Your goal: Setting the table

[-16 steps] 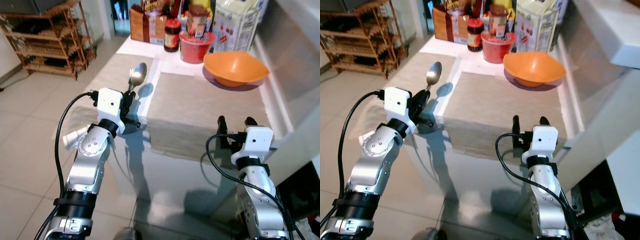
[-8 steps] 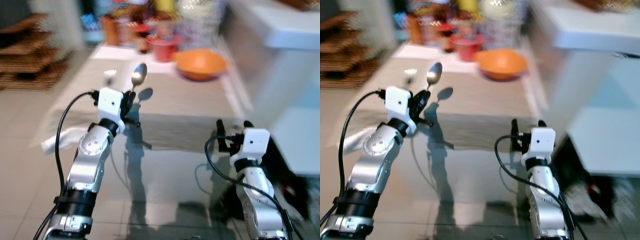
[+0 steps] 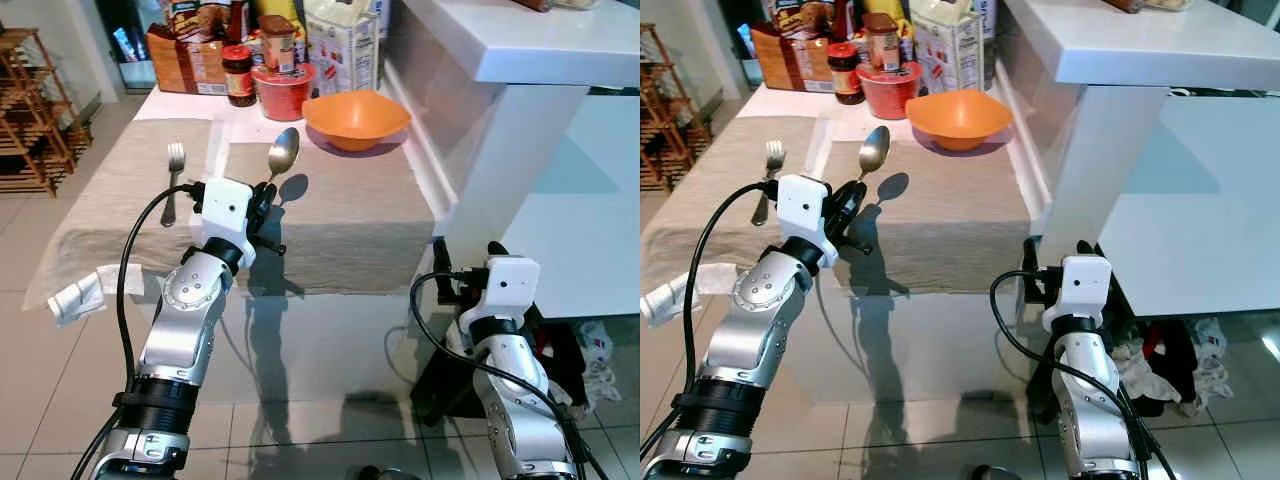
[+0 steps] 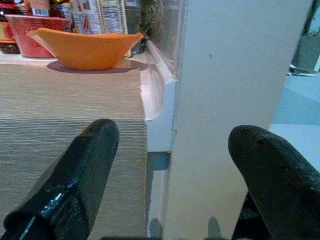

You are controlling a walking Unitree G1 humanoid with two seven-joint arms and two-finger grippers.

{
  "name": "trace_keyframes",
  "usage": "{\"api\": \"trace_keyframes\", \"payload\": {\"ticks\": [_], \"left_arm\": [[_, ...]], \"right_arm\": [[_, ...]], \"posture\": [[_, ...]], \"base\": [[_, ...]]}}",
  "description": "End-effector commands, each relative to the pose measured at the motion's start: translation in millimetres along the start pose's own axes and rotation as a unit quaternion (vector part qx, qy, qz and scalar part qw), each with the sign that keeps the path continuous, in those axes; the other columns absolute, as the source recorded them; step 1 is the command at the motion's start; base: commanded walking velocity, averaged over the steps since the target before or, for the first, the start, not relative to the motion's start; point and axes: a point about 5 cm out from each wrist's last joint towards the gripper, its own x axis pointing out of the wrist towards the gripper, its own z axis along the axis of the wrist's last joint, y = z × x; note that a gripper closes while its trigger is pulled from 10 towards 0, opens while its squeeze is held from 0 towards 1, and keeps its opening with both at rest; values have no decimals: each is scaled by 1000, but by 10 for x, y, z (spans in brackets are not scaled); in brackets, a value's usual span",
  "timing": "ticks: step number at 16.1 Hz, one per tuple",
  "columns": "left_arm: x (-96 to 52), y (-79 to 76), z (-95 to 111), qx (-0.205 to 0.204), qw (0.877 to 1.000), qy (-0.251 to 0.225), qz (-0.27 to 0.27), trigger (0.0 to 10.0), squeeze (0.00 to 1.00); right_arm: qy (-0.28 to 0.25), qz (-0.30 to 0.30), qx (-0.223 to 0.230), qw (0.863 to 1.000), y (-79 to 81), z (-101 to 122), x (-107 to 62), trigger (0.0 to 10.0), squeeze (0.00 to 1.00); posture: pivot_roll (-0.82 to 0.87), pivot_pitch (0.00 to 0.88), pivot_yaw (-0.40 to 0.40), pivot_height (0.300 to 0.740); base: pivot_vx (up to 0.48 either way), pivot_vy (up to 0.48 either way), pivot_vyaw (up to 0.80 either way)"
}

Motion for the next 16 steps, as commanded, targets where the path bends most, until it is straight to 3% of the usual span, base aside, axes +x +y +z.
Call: {"api": "trace_keyframes", "payload": {"ticks": [1, 2, 3, 4, 5, 6, 13, 14, 15, 16], "left_arm": [[-4, 35, 3, 4, 1000, -3, 9, 0, 0], [-1, 33, 0, 3, 1000, -3, 8, 0, 0], [2, 22, 7, 4, 1000, -6, 2, 941, 0], [3, 18, 11, 0, 1000, -8, 3, 0, 0], [1, 20, 8, -3, 1000, -6, 7, 3843, 0], [1, 17, 14, -5, 1000, -10, 4, 0, 0], [20, 66, 8, -3, 1000, -9, 23, 0, 0], [24, 74, -2, -2, 1000, -4, 26, 4275, 0], [31, 82, -7, 0, 1000, -1, 31, 10000, 0], [35, 78, 1, 4, 1000, -4, 29, 10000, 0]], "right_arm": [[6, 0, -4, 1000, -12, -14, 16, 10000, 0], [7, 0, -4, 1000, -13, -20, 18, 10000, 0], [8, 0, -4, 1000, -13, -23, 20, 10000, 0], [9, 0, -4, 1000, -14, -32, 17, 10000, 0], [11, 1, -4, 1000, -15, -48, 8, 10000, 0], [13, 0, -4, 1000, -16, -53, 8, 10000, 0], [16, 0, -5, 1000, -19, -72, 14, 10000, 0], [13, 1, -4, 1000, -18, -67, 19, 10000, 0], [14, 7, -15, 1000, -10, -61, 34, 10000, 0], [6, 12, -23, 1000, -2, -31, 47, 10000, 0]], "posture": [[42, 0, 8, 740], [44, 0, 8, 740], [45, 0, 7, 740], [46, 0, 5, 740], [46, 0, 4, 740], [46, 0, 4, 740], [46, 0, 4, 740], [47, 0, 3, 740], [47, 0, 3, 740], [48, 0, 3, 740]], "base": [[0, 0, 0], [0, 0, 0], [0, 0, 0], [0, 0, 0], [0, 0, 0], [0, 0, 0], [0, 0, 0], [0, 0, 0], [0, 0, 0], [0, 0, 650]]}}
